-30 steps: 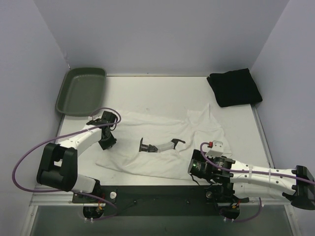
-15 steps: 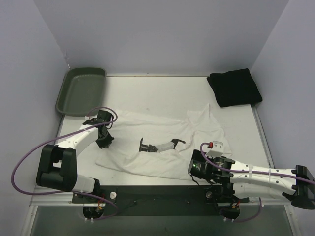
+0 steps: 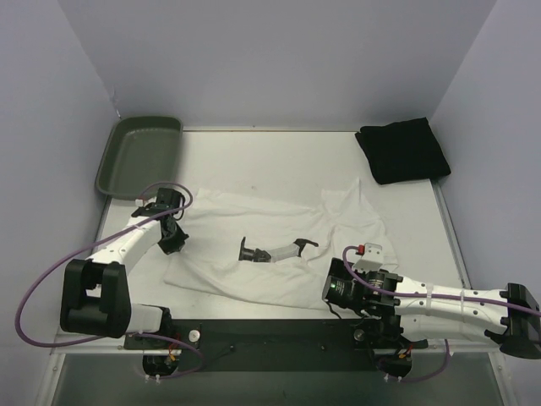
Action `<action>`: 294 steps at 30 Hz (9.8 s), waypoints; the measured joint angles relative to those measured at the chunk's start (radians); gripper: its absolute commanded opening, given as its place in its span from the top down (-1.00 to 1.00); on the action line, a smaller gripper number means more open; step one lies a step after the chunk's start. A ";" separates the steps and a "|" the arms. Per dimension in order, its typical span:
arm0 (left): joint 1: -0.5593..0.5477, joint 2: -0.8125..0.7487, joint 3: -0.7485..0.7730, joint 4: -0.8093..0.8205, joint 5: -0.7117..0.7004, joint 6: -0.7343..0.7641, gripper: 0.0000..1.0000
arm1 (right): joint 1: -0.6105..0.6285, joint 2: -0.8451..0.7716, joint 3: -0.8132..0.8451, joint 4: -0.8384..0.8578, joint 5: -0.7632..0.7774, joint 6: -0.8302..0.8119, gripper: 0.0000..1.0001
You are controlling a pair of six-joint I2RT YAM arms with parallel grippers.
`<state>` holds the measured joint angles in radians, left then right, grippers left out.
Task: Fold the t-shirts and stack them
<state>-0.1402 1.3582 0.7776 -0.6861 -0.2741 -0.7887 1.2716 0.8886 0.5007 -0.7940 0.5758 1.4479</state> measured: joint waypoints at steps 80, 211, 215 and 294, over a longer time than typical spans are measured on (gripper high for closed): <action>0.071 0.644 0.764 0.066 0.224 0.113 -0.03 | -1.265 1.128 1.085 0.393 -0.622 -0.878 -0.87; 0.128 0.178 0.323 0.030 0.203 0.166 1.00 | -1.228 0.272 0.537 0.424 -0.652 -0.874 1.00; 0.143 0.105 0.277 0.028 0.200 0.180 1.00 | -1.222 0.134 0.470 0.381 -0.628 -0.874 1.00; 0.162 -0.277 0.044 0.010 0.335 0.222 -0.52 | -0.674 0.452 0.231 0.535 -0.492 -0.715 0.23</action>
<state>0.0216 1.0809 0.8219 -0.6762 0.0605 -0.5671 0.5976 1.3403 0.7315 -0.2592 0.0841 0.7326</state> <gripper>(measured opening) 0.761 0.382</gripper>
